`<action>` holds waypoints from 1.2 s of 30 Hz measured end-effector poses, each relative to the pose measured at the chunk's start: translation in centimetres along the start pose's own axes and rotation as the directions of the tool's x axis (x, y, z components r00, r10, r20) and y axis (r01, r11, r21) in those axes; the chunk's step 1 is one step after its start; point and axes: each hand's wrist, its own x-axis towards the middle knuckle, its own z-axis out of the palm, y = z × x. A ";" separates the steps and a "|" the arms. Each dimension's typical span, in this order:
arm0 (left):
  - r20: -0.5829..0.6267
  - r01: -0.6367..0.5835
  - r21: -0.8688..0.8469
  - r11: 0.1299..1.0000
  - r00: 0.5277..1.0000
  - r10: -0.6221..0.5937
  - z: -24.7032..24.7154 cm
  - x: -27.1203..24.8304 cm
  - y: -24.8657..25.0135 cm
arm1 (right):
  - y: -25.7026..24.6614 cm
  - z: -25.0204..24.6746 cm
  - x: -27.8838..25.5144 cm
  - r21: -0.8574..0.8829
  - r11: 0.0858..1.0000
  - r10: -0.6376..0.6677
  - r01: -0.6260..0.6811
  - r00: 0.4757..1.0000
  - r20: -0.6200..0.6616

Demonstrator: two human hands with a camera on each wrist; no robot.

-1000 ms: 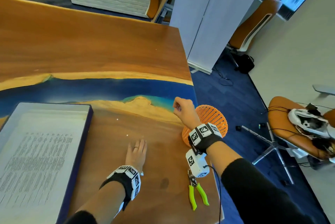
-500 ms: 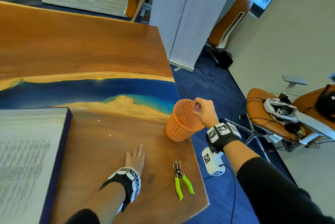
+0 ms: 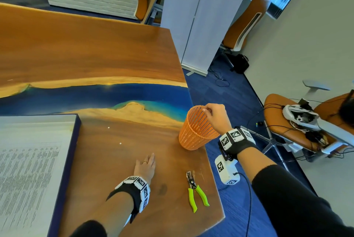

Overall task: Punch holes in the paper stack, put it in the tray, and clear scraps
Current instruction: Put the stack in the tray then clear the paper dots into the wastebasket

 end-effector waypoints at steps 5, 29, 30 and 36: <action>-0.062 0.025 -0.033 0.999 0.998 -0.027 0.5 -0.3 -1.6 | -4.5 1.8 1.1 0.008 0.987 -0.159 0.159 0.987 0.015; -0.131 0.352 -0.388 0.852 0.894 -0.429 4.6 -1.6 -13.5 | -14.7 24.8 -1.7 0.051 0.968 -0.220 0.244 0.740 0.635; -0.135 0.358 -0.393 0.847 0.889 -0.439 4.3 -1.4 -13.6 | -14.6 24.9 -1.7 0.053 0.971 -0.212 0.231 0.747 0.630; -0.091 0.390 -0.380 0.839 0.887 -0.453 2.9 -0.4 -13.9 | -14.4 25.1 -1.6 0.065 0.974 -0.209 0.216 0.761 0.614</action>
